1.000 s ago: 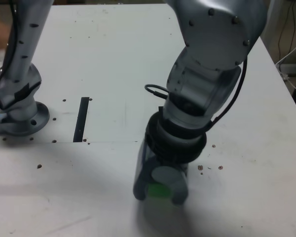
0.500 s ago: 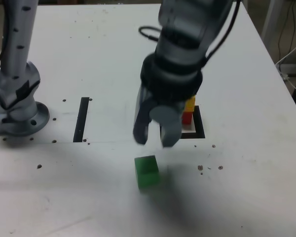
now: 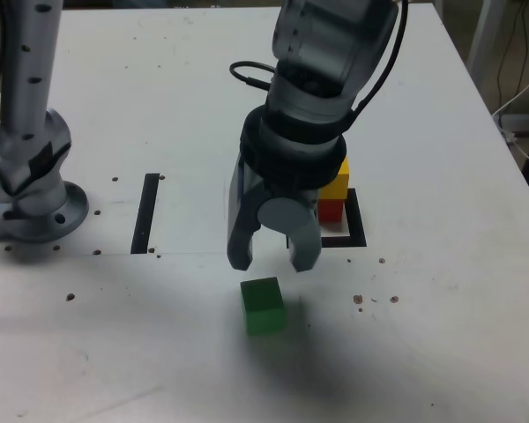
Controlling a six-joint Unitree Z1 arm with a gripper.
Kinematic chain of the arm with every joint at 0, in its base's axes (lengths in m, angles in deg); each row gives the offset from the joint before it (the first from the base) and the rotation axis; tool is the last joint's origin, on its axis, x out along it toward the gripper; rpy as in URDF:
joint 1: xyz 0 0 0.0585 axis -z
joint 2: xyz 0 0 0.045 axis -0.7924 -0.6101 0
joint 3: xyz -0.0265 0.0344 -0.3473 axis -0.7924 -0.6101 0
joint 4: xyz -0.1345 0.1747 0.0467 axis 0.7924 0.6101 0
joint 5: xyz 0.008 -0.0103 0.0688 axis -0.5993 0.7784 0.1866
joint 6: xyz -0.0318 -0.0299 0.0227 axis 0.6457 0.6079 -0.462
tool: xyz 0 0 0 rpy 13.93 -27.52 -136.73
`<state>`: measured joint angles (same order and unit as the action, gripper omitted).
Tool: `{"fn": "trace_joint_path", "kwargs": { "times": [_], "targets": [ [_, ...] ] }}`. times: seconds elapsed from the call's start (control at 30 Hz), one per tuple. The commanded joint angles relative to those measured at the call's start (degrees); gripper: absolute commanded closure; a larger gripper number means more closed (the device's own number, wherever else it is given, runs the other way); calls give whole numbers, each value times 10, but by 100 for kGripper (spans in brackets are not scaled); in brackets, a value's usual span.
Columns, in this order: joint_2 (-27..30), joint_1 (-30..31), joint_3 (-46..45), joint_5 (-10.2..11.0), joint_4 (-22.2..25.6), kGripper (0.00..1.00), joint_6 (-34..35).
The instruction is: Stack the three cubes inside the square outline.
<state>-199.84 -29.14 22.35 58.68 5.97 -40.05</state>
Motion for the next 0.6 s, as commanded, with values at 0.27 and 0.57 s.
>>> {"fn": "trace_joint_path", "kwargs": {
  "times": [0.27,0.57],
  "targets": [
    [2,5,-11,-5,-8,1,4],
    [-2,18,-22,-28,-13,2,8]
  ]
}}
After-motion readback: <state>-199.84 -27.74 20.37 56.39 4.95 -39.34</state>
